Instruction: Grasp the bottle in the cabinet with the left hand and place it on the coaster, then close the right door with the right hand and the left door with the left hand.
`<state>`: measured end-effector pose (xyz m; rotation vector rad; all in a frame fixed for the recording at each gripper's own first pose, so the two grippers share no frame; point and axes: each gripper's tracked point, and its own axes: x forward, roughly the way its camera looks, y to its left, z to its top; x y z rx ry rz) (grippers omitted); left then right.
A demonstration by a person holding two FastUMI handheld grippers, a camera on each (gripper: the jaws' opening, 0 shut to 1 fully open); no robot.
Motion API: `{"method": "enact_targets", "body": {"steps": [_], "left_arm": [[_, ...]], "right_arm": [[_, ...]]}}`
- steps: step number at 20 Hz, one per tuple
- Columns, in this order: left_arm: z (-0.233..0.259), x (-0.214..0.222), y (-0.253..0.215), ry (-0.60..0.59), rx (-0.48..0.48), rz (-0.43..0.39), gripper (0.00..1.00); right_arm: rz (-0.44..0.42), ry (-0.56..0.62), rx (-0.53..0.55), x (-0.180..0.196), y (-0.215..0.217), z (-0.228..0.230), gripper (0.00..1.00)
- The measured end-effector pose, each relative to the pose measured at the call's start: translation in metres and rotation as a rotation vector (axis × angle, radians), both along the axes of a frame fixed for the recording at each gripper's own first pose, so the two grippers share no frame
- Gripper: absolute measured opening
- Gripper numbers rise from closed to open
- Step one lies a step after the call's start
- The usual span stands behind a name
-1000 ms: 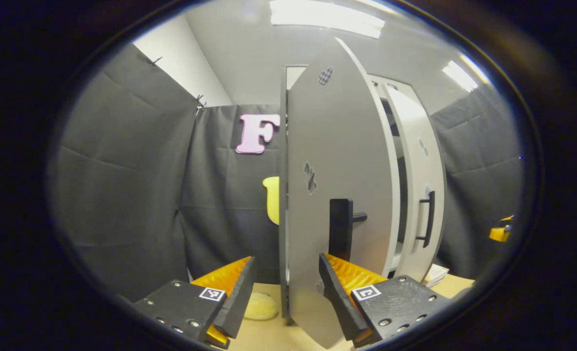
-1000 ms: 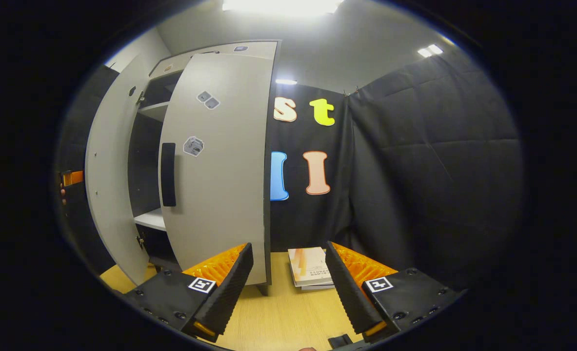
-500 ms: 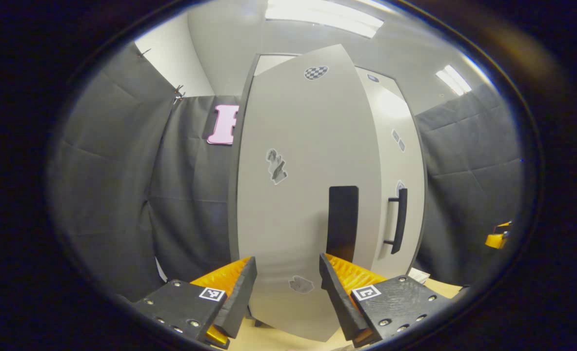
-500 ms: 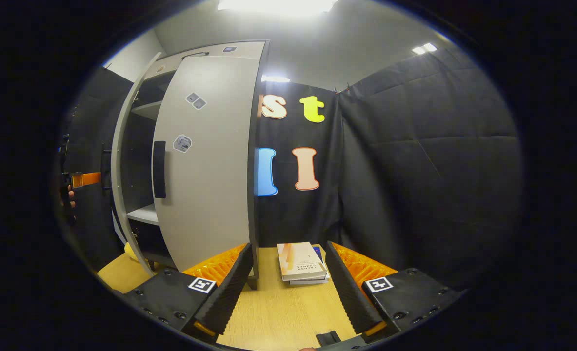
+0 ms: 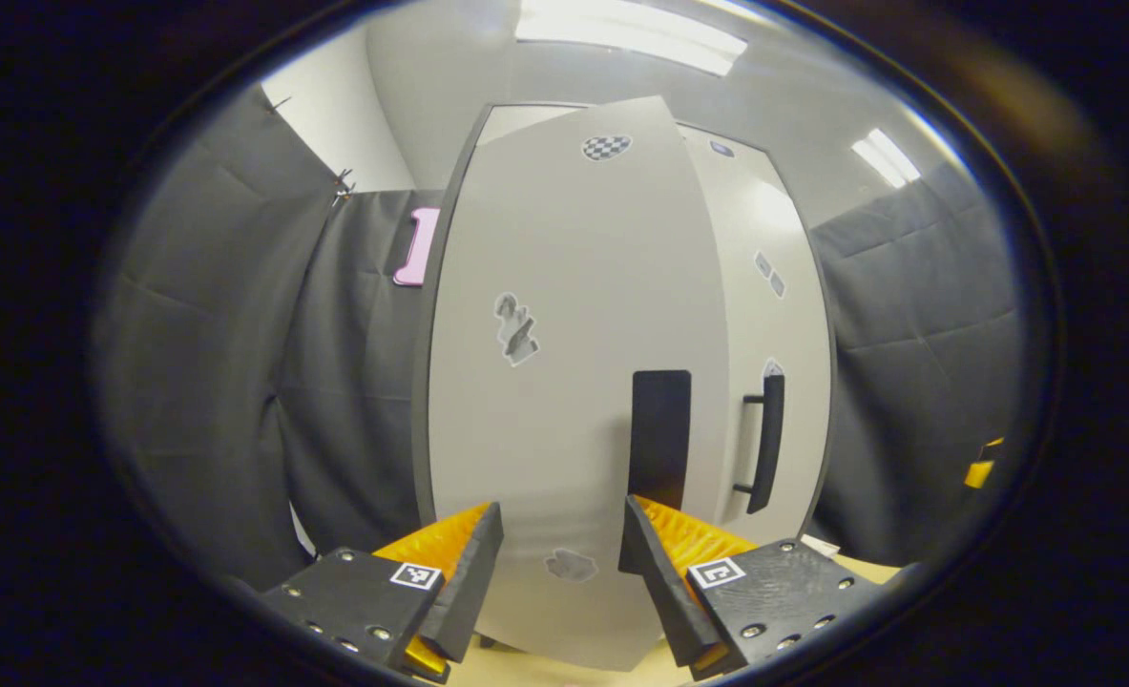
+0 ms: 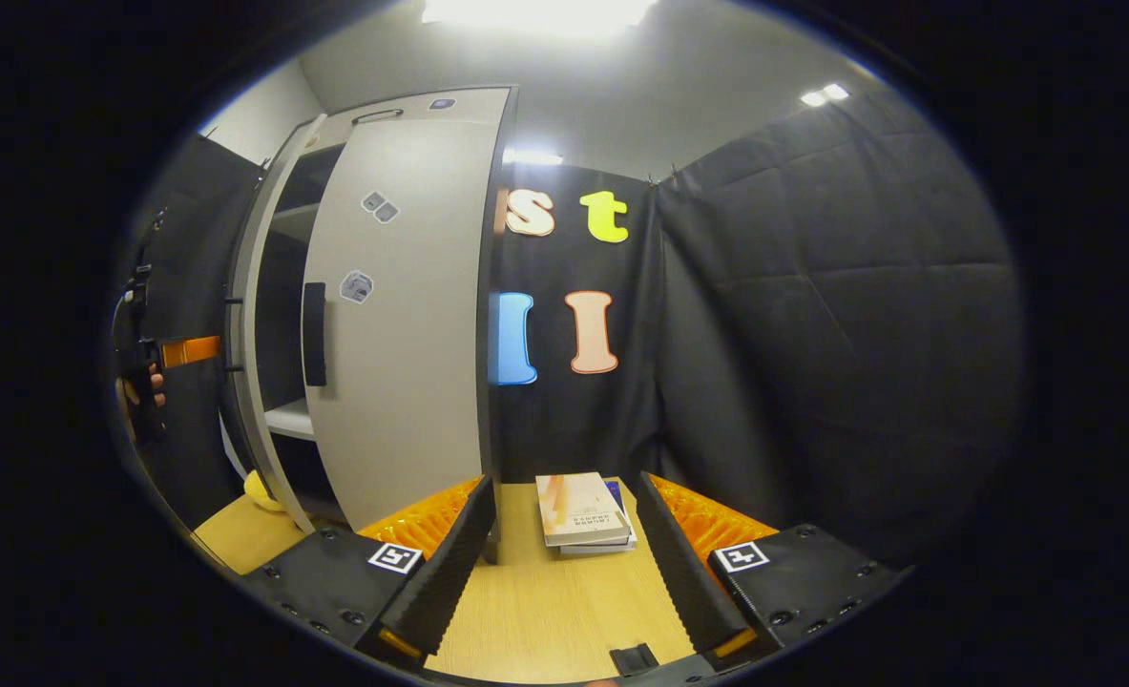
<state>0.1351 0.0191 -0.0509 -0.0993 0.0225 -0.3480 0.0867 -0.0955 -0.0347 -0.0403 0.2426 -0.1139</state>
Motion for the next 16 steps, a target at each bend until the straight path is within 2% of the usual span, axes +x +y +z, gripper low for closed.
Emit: {"method": "enact_targets", "body": {"steps": [5,12,16], "left_arm": [[0.01,-0.011,0.016,-0.051,0.026,0.04,0.79],[0.007,-0.043,0.057,-0.057,0.083,0.152,0.79],[0.004,-0.064,0.078,-0.044,0.097,0.194,0.78]], "right_arm": [[0.055,-0.042,0.005,-0.006,0.008,0.017,0.95],[0.166,-0.082,0.061,-0.02,0.032,0.038,0.95],[0.203,-0.108,0.05,-0.033,0.047,0.05,0.95]]}}
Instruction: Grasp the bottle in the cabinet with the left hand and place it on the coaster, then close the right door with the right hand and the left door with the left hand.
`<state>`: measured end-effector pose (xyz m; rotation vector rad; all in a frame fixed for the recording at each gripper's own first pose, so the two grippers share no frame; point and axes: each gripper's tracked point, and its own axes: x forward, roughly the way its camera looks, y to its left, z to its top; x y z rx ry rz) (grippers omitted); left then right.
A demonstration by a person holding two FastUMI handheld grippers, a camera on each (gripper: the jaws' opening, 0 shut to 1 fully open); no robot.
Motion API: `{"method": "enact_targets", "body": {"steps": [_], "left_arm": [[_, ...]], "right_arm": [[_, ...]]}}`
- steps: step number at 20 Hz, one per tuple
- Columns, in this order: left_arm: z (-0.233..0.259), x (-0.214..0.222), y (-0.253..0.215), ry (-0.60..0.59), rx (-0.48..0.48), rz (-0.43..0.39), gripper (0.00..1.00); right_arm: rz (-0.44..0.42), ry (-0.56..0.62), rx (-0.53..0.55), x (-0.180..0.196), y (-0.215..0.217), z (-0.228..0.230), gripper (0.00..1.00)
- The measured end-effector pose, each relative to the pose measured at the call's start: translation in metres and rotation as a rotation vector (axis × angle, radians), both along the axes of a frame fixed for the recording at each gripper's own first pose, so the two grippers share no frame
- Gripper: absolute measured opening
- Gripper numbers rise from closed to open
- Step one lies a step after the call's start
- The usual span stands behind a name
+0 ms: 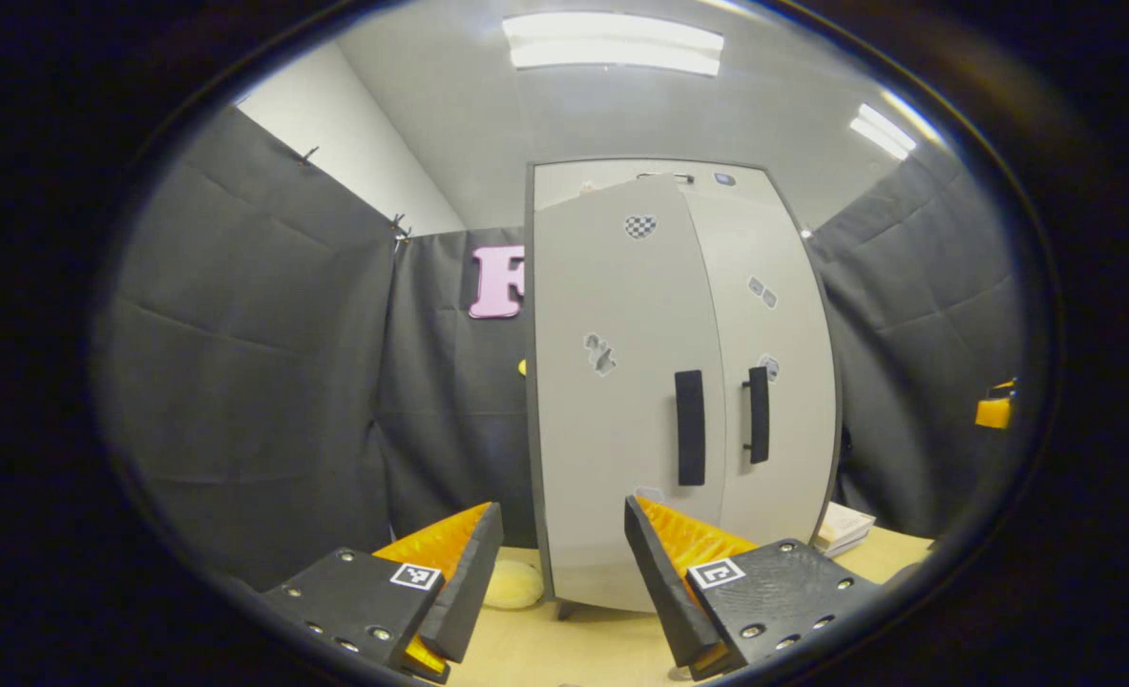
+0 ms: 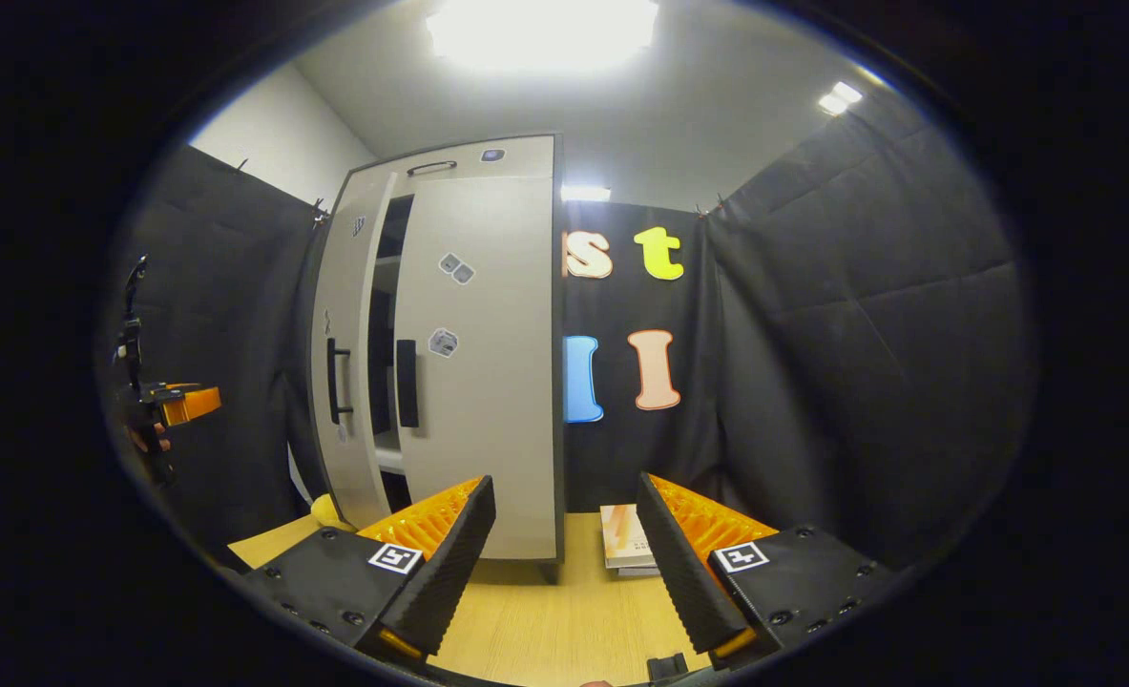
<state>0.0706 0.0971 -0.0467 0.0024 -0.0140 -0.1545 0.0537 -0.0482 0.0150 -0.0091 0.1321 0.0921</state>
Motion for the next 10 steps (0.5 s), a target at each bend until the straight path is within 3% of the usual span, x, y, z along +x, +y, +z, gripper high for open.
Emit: {"method": "enact_targets", "body": {"steps": [3,5,10], "left_arm": [[0.001,-0.008,0.012,0.001,0.016,0.019,0.78],[0.001,-0.011,0.018,0.001,0.026,0.028,0.78],[-0.003,-0.024,0.021,0.008,0.021,-0.001,0.78]], "right_arm": [[0.003,-0.015,-0.002,-0.01,0.009,0.005,0.92],[-0.002,-0.014,0.005,-0.016,0.015,0.007,0.95],[-0.026,-0.025,0.017,-0.032,0.024,0.011,0.95]]}}
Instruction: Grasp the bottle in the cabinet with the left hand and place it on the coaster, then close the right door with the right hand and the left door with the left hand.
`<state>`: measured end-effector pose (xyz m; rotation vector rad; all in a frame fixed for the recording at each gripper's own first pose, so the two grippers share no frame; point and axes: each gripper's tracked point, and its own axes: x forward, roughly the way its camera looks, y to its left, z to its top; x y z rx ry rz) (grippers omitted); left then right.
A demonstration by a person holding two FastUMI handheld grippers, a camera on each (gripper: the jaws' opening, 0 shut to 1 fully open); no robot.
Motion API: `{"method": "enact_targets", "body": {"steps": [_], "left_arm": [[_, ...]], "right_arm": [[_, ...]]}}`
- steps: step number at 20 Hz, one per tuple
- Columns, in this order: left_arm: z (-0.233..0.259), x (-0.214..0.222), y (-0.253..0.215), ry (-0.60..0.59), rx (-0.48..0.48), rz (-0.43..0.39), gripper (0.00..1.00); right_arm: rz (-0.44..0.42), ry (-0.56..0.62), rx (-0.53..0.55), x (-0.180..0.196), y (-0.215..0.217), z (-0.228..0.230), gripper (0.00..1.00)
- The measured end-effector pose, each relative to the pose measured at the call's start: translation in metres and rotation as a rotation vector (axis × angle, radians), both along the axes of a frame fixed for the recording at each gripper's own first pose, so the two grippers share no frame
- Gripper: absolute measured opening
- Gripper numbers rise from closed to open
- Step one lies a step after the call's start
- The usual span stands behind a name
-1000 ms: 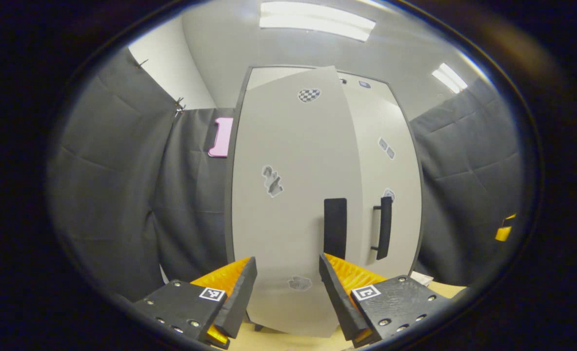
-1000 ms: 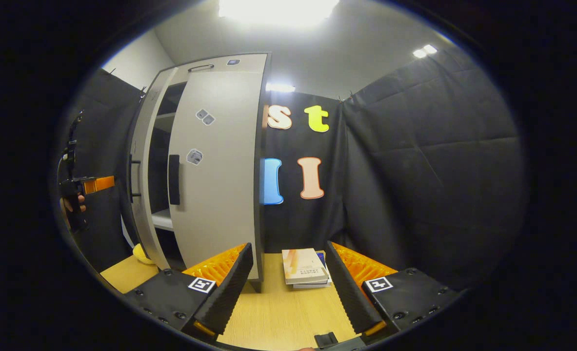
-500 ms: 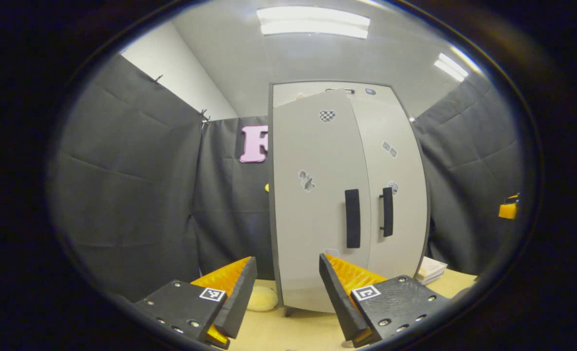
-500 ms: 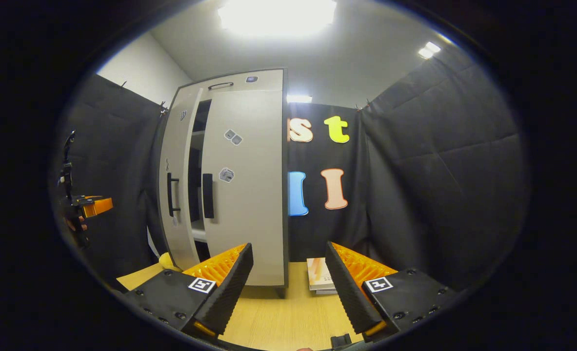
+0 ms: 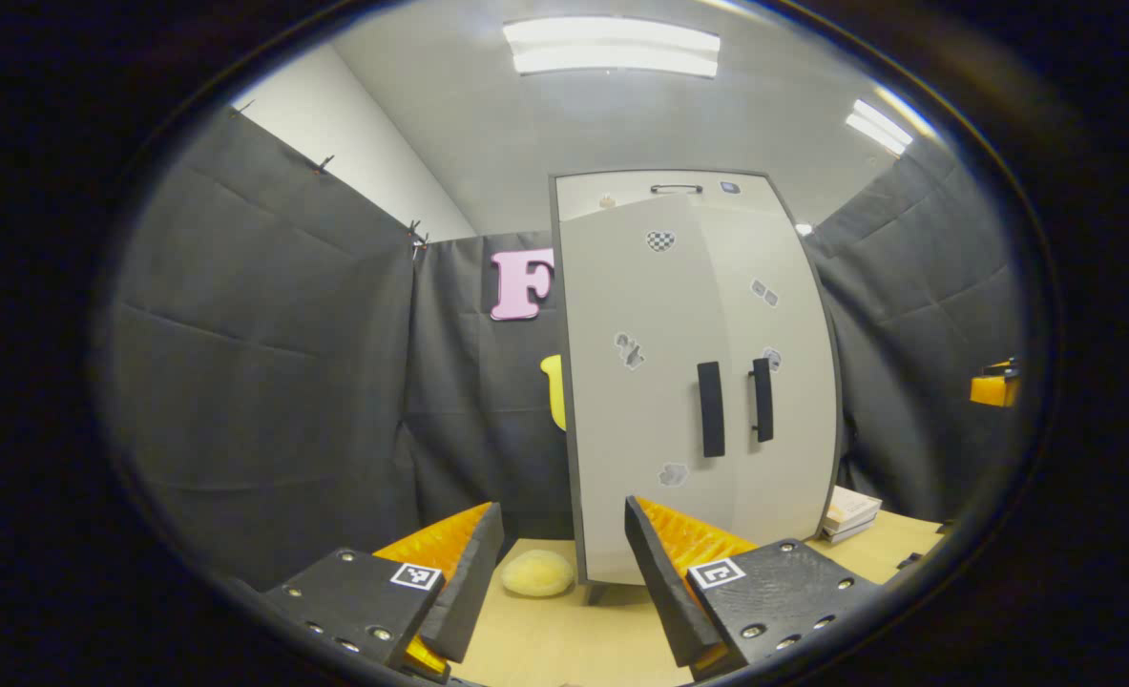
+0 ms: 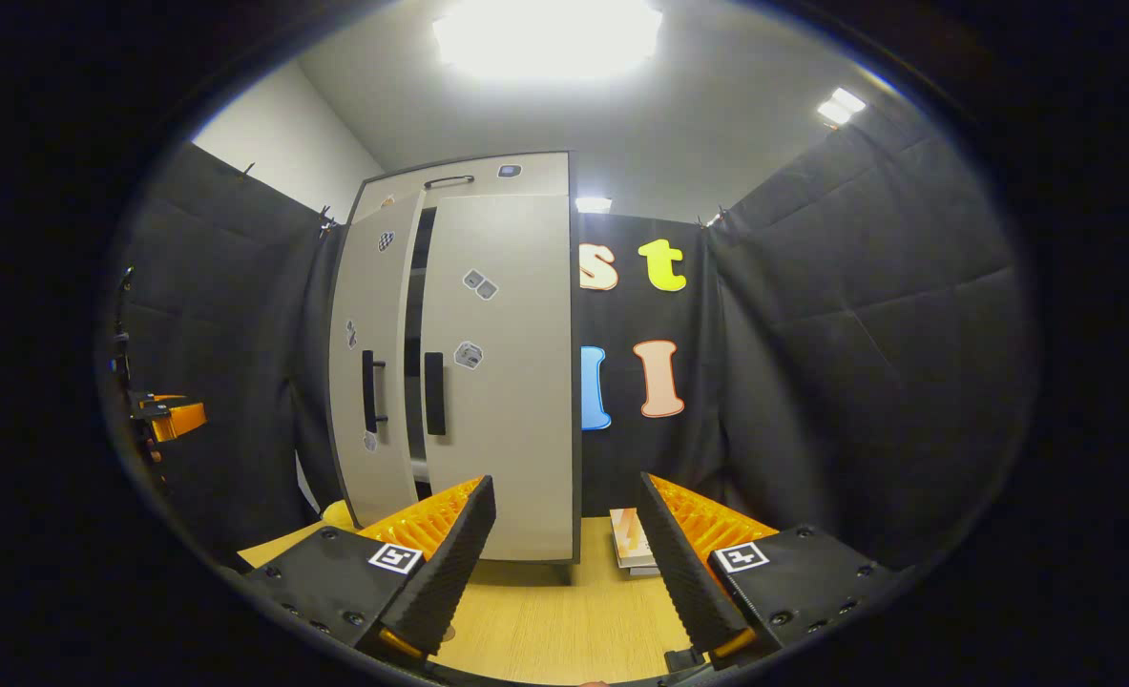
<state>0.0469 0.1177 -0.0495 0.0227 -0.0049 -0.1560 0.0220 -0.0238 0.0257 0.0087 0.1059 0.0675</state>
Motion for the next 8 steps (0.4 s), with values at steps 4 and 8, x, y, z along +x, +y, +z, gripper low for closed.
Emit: {"method": "enact_targets", "body": {"steps": [4,8], "left_arm": [[-0.002,-0.008,0.005,-0.007,0.014,-0.002,0.8],[-0.003,-0.011,0.01,-0.006,0.025,0.004,0.78]], "right_arm": [[-0.013,0.009,-0.007,-0.012,0.004,-0.005,0.95],[-0.03,0.005,-0.011,-0.015,0.004,-0.003,0.95]]}}
